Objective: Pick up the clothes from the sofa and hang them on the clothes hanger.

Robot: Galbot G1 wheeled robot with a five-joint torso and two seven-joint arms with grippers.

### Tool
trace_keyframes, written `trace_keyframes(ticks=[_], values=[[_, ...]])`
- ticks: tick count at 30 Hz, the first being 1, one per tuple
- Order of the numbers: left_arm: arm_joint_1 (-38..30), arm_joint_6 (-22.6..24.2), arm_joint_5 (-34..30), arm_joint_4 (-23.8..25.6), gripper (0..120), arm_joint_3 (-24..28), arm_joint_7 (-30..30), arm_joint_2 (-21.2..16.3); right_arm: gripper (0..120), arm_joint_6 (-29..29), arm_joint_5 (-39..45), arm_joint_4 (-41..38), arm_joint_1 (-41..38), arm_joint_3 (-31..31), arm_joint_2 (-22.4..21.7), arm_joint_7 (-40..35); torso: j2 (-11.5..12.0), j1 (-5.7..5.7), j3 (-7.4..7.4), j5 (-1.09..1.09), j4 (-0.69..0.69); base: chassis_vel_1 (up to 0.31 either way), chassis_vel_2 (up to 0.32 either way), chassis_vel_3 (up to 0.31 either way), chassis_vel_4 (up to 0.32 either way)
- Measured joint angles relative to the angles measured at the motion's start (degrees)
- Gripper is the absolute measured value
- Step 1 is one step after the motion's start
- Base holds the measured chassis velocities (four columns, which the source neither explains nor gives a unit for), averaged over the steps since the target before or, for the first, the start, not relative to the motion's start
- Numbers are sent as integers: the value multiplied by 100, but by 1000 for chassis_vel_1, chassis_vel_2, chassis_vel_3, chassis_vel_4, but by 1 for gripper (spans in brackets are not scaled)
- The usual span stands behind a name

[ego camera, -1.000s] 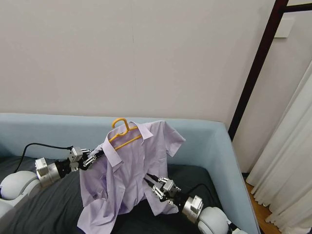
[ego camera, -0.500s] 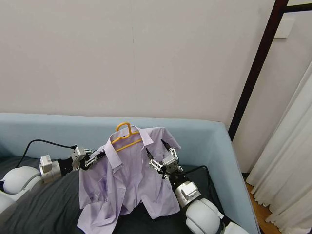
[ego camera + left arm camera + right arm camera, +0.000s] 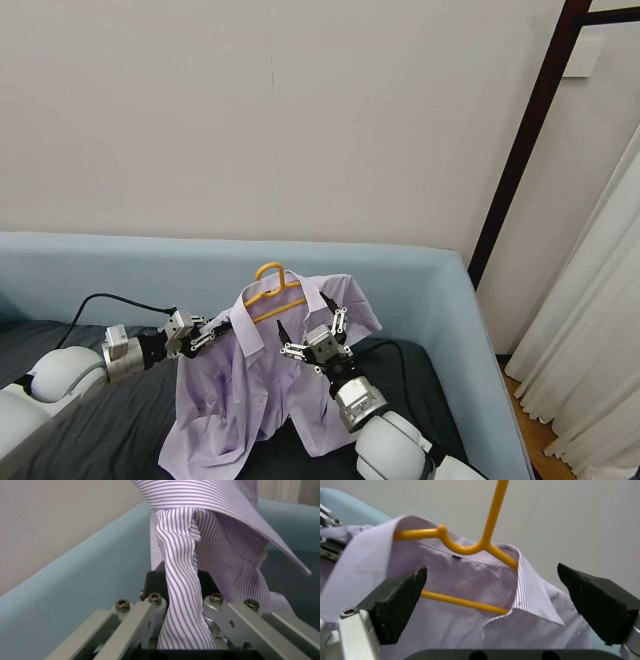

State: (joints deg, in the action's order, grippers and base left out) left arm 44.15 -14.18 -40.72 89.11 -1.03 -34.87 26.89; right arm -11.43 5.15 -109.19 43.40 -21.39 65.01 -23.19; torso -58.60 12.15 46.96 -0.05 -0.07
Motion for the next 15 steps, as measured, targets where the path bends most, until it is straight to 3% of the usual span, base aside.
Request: trace_keyframes(ticks=[3, 15], values=[[-28, -3, -9, 4, 7, 21, 8, -19, 91, -55, -129, 138, -59, 6, 67, -78, 0, 0, 0, 0, 0, 0, 0, 0, 0], [-36, -29, -11, -4, 7, 33, 20, -29, 46, -92, -673, 400, -14, 152, 157, -44, 0, 0, 0, 0, 0, 0, 0, 0, 0]])
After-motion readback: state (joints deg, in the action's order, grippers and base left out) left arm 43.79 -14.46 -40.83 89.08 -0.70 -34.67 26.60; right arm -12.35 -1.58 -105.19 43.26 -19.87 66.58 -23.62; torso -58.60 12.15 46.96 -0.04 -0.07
